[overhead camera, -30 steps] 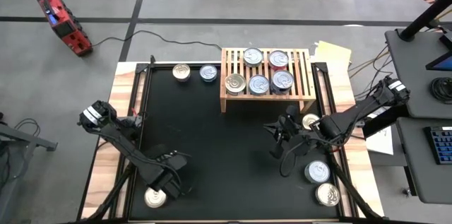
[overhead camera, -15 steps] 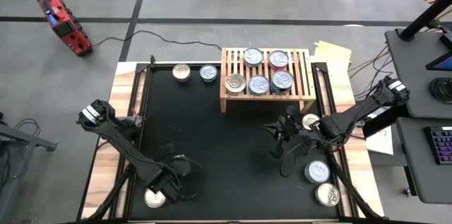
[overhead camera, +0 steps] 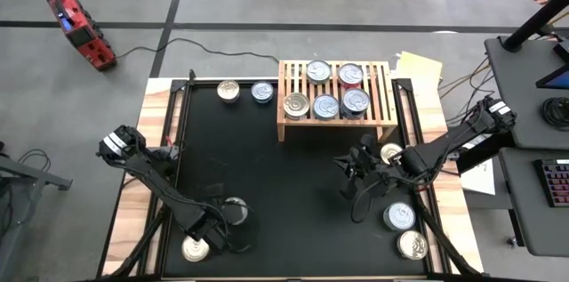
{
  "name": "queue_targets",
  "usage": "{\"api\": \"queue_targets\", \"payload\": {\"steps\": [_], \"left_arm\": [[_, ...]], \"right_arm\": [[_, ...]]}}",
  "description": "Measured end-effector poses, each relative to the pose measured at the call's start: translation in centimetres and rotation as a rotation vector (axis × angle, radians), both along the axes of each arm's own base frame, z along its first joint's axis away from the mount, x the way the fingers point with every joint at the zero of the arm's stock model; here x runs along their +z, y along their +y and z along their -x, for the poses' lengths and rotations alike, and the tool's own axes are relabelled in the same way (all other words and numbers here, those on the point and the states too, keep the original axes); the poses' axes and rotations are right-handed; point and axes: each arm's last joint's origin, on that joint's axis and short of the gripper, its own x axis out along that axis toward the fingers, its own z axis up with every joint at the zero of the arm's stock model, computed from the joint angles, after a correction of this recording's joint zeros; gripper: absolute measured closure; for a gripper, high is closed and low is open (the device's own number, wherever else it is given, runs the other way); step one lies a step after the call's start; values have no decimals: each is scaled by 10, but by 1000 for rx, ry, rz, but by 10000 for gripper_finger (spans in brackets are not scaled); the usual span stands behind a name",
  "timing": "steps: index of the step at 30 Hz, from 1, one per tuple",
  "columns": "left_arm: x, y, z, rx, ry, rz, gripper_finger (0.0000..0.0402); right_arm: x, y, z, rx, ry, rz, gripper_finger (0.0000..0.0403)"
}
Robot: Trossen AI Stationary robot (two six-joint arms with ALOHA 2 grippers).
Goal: Stack canned seafood by type on shelf
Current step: Stack the blue-pink tuna can on top of the blue-pink tuna can on the shelf
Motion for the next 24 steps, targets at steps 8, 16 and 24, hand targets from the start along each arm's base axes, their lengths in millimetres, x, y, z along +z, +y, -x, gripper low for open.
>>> {"api": "queue_targets", "payload": {"steps": [8,16,24], "left_arm": [[-10,9,-26,-82,-78,-79,400],[-15,17,-52,-242,-165,-179,400],[-12,32,-75,-365,-225,-238,400]], "right_arm": [[0,0,0,-8,-10,-16,394],[2,9,2,26,-36,-40,394],[-1,22,-6,52,-89,-67,394]]}}
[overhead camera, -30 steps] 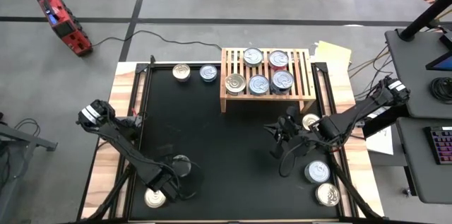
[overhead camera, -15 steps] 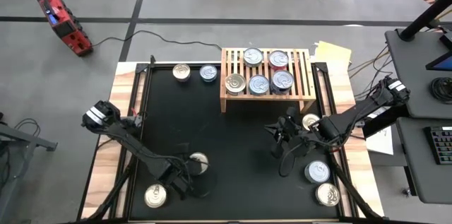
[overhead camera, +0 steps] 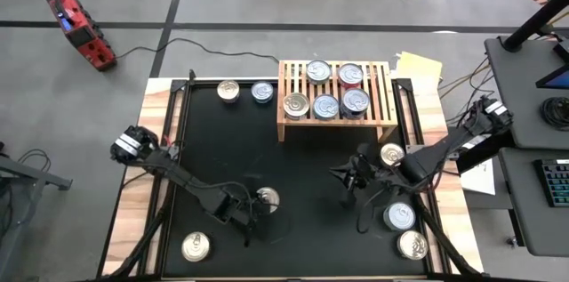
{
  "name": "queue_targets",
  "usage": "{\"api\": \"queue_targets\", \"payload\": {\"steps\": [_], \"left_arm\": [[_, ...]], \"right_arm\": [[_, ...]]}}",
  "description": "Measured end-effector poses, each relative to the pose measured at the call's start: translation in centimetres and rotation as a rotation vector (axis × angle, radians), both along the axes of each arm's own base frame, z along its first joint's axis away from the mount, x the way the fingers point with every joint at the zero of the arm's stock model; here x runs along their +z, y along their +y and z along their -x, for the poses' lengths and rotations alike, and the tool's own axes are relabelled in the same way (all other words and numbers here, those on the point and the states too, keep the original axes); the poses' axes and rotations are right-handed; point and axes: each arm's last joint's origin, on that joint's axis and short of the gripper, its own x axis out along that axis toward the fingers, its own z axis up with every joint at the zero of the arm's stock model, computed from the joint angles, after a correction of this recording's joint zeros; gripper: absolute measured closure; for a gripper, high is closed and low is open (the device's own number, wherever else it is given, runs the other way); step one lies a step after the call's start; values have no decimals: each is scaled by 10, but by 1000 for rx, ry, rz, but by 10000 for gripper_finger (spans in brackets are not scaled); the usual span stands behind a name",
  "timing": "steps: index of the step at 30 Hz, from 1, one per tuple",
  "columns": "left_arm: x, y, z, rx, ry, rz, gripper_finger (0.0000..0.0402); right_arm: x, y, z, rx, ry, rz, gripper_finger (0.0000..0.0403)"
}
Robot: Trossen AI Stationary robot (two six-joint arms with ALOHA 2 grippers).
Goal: Stack canned seafood by type on shelf
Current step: Stack the blue-pink tuna can on top of the blue-pink tuna can on the shelf
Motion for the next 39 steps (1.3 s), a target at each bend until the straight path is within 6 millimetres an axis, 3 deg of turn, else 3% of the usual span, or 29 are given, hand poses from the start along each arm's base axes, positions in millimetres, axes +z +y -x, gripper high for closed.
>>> {"api": "queue_targets", "payload": {"steps": [6,11,15,19,24,27,35,39], "left_arm": [[8,7,-19,-79,-111,-25,400],[26,5,-16,-97,-175,-4,400],[47,2,-2,-49,-216,81,400],[70,11,22,165,-198,289,400],[82,13,52,296,-169,466,400],[74,12,62,283,-203,540,400],[28,20,78,366,-355,835,400],[15,25,82,414,-369,886,400]], "right_arm": [[-17,10,-17,4,0,-4,394],[-27,14,-23,2,11,-45,394],[-32,17,-27,-23,2,-86,394],[-35,20,-35,-36,-40,-158,394],[-43,21,-54,7,-91,-269,394],[-48,20,-66,51,-119,-313,394],[-52,18,-85,84,-137,-350,394],[-53,20,-99,77,-118,-329,394]]}}
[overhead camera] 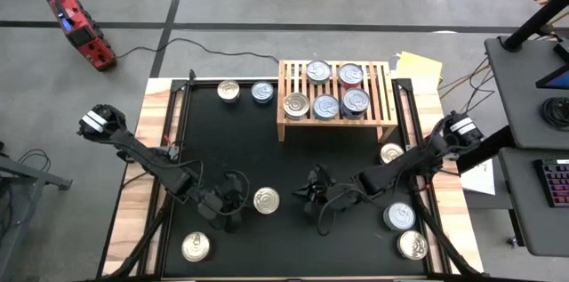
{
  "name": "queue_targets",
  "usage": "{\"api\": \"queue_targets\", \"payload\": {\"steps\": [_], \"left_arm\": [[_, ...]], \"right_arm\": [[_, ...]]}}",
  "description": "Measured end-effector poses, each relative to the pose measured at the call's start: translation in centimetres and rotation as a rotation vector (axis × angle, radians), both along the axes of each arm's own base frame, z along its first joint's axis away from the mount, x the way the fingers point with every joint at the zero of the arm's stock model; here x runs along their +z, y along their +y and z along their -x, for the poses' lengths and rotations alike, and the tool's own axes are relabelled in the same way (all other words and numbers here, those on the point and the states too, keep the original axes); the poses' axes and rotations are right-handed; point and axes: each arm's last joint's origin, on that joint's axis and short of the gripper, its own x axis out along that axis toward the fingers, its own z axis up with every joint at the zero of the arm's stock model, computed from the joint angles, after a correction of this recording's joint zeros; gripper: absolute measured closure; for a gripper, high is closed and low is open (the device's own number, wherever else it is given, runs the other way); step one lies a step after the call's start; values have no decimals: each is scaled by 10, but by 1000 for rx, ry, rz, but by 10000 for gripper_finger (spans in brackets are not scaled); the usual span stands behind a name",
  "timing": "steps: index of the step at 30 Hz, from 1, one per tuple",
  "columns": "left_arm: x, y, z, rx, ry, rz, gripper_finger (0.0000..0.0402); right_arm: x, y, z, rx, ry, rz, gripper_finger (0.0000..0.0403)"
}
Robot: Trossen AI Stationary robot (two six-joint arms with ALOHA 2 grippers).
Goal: Stack canned seafood by type on shelf
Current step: Stack the blue-pink tuna can on top of the blue-pink tuna can on the shelf
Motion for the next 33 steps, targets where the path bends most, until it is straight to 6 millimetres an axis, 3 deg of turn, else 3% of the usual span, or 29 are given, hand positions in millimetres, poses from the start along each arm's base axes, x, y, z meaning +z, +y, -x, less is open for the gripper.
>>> {"api": "queue_targets", "payload": {"steps": [8,12,17,33], "left_arm": [[-4,3,1,-23,4,-63,400],[-4,3,1,51,-19,-69,400],[-2,2,0,67,-62,-73,400],[-10,3,-2,99,-40,-133,354]], "right_arm": [[-11,10,-27,16,66,70,394],[-17,14,-41,13,87,80,394],[-34,19,-54,13,124,96,394],[-64,23,-70,3,178,112,394]]}}
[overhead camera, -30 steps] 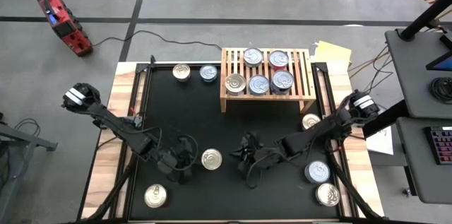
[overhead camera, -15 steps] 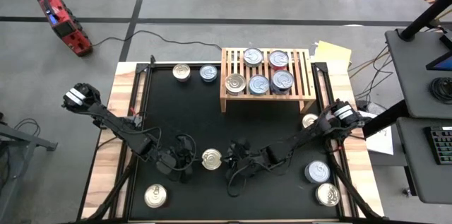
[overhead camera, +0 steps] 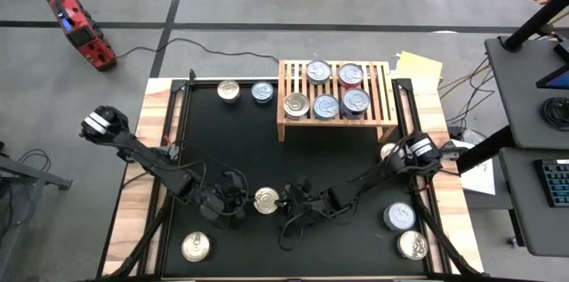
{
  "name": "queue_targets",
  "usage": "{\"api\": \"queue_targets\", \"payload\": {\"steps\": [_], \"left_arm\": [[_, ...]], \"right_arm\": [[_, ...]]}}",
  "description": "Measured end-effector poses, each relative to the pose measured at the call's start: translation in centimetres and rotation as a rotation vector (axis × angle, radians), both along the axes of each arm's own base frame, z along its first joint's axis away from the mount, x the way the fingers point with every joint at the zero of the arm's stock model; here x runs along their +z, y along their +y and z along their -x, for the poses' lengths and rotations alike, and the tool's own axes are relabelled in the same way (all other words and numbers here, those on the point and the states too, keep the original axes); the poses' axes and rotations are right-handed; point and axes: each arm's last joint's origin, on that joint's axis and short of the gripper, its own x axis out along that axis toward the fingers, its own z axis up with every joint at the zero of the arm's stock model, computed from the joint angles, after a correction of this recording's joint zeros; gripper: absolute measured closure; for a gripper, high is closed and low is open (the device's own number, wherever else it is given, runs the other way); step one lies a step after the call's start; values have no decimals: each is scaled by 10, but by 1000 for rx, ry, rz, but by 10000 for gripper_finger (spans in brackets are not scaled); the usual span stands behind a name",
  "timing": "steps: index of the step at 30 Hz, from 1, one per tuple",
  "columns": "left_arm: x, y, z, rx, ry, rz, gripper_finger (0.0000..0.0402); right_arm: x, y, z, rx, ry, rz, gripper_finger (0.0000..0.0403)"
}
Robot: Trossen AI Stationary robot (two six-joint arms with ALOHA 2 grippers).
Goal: Stack canned seafood by type on shelf
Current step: Stack the blue-pink tuna can on top of the blue-pink tuna can on the shelf
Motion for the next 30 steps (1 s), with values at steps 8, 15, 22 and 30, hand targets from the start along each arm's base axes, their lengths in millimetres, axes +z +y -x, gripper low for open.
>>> {"api": "queue_targets", "payload": {"steps": [8,15,22,30], "left_arm": [[-1,-1,-1,9,18,110,292],[-4,0,1,27,22,117,218],[-12,-1,-2,36,37,97,163],[-20,-3,-6,51,30,86,153]], "right_arm": [[0,0,0,0,0,7,394],[0,-1,0,-24,-7,45,394],[-8,-2,1,7,20,116,394],[-22,1,-6,26,6,147,394]]}}
